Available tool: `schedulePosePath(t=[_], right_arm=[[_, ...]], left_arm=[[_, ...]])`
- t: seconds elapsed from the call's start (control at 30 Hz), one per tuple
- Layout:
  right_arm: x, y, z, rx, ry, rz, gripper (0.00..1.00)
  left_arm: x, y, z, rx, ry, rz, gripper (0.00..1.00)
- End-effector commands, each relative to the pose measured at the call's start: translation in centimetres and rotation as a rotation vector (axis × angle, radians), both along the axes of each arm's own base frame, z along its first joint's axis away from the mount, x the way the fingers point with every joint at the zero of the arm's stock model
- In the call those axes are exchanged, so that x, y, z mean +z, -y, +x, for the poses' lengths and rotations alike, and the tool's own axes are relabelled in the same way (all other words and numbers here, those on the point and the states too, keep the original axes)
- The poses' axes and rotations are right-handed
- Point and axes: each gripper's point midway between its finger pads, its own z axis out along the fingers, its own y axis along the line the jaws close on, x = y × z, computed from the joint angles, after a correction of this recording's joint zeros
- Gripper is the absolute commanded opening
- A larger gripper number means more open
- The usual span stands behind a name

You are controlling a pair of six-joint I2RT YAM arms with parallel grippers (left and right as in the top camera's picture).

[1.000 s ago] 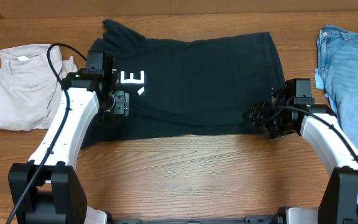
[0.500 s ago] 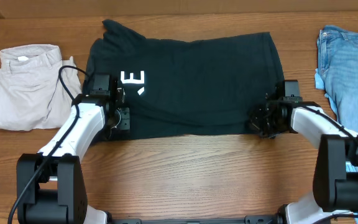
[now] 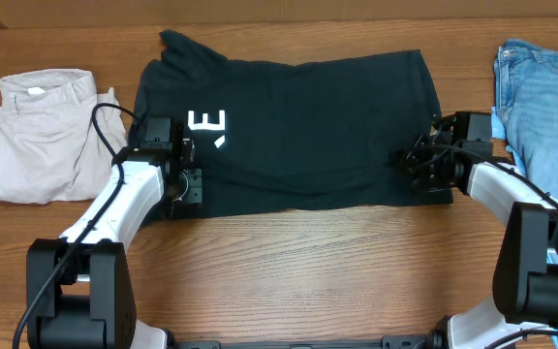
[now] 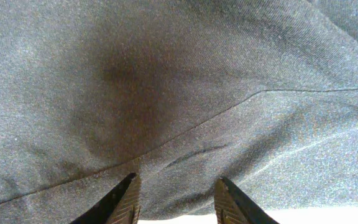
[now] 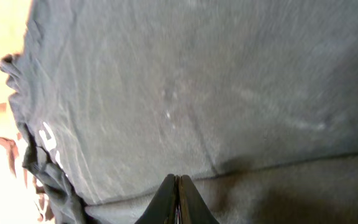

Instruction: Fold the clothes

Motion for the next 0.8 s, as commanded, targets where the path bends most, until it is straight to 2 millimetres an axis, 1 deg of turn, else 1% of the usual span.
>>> schedulePosePath(t=[0.0, 0.07, 0.1, 0.13, 0.17, 0.23, 0.3, 0.4, 0.43, 0.5, 0.57, 0.6, 0.63, 0.67, 0.77], right_arm=[[0.2, 1.1, -0.4, -0.023, -0.042, 0.033, 0.04], [0.3, 2.1, -1.0, 0.008, -0.027, 0.029, 0.04], [0.5, 2.6, -1.2, 0.004, -0.026, 0.040, 0.08], [0.6, 3.2, -1.5, -0.014, -0.036, 0.046, 0.15], [0.6, 4.8, -2.3, -0.063, -0.073, 0.056, 0.26], [0.3, 6.3, -3.1, -0.113, -0.109, 0.055, 0.38], [-0.3, 7.6, -3.4, -0.150, -0.131, 0.011, 0.46], [-1.7, 9.5, -3.7, -0.217, -0.183, -0.095, 0.49], [-2.3, 9.9, -4.0, -0.239, -0.209, -0.113, 0.48], [-3.0, 9.9, -4.1, -0.248, -0.231, -0.109, 0.48], [-3.1, 10.0, -3.8, -0.246, -0.219, -0.107, 0.47], [-2.8, 9.8, -3.4, -0.240, -0.197, -0.091, 0.41], [-2.3, 9.3, -2.9, -0.226, -0.168, -0.061, 0.27], [-2.0, 9.0, -2.5, -0.216, -0.150, -0.041, 0.18], [-1.9, 9.0, -2.5, -0.215, -0.146, -0.032, 0.04]], left_arm=[[-0.4, -0.3, -0.3, 0.006, -0.012, 0.014, 0.44], [-0.4, -0.3, -0.3, 0.005, -0.010, 0.015, 0.45], [-0.4, -0.3, -0.2, 0.005, -0.006, 0.014, 0.45], [-0.3, -0.3, -0.2, 0.005, -0.004, 0.014, 0.46], [-0.3, -0.3, -0.1, 0.005, -0.002, 0.014, 0.46], [-0.3, -0.3, -0.1, -0.002, -0.001, 0.015, 0.47], [-0.3, -0.3, 0.0, -0.009, 0.003, 0.016, 0.47], [-0.3, -0.3, 0.2, -0.009, 0.010, 0.015, 0.47], [-0.3, -0.3, 0.2, -0.009, 0.010, 0.015, 0.47], [-0.3, -0.3, 0.1, -0.009, 0.006, 0.015, 0.47], [-0.3, -0.3, 0.0, -0.009, 0.004, 0.015, 0.48], [-0.3, -0.3, 0.1, -0.009, 0.005, 0.015, 0.48], [-0.3, -0.3, 0.1, -0.010, 0.007, 0.015, 0.48], [-0.3, -0.3, 0.1, -0.010, 0.006, 0.015, 0.49], [-0.3, -0.3, 0.0, -0.009, 0.000, 0.016, 0.49]])
